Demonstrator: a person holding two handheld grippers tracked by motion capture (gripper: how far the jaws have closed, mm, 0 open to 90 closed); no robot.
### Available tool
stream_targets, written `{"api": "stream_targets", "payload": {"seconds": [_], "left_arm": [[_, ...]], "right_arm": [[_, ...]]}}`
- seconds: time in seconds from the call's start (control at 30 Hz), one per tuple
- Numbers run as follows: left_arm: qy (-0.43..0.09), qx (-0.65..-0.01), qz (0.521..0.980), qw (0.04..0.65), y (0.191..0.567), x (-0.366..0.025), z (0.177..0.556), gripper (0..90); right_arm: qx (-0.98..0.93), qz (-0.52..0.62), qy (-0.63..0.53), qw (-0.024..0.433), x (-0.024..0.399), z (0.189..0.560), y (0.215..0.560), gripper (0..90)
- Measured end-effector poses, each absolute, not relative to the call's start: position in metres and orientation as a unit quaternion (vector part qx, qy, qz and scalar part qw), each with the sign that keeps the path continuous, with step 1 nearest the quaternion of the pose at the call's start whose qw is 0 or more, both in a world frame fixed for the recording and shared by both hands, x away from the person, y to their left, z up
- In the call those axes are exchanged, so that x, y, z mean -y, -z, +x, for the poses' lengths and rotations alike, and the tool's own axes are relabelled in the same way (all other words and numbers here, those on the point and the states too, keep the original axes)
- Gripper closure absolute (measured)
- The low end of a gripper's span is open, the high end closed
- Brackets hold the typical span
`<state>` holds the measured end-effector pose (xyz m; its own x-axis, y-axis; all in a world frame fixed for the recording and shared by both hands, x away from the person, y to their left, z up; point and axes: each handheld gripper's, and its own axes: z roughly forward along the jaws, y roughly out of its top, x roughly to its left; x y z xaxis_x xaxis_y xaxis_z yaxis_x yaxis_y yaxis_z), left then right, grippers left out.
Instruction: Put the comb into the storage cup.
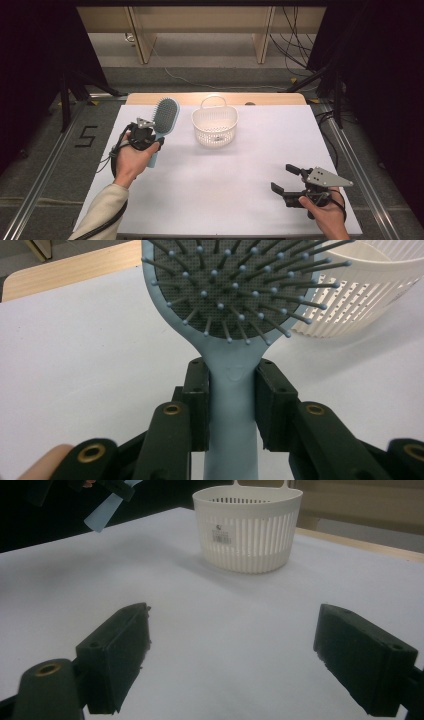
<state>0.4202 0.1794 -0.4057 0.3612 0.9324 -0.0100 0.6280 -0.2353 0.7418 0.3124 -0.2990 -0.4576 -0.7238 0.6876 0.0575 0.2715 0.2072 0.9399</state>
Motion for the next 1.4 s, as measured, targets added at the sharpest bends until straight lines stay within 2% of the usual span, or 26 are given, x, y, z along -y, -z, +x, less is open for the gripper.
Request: {"api": "stream_targets", "payload": {"seconds": [1.4], "left_arm": [[-0.253,-0.497,0.743,0.370,0.4013,-0.1735,0.4186,69.9]], "right_arm": [[-0.753,0.319,-0.543,0.193,0.2989,0.3123,0.4576,15.5]]}}
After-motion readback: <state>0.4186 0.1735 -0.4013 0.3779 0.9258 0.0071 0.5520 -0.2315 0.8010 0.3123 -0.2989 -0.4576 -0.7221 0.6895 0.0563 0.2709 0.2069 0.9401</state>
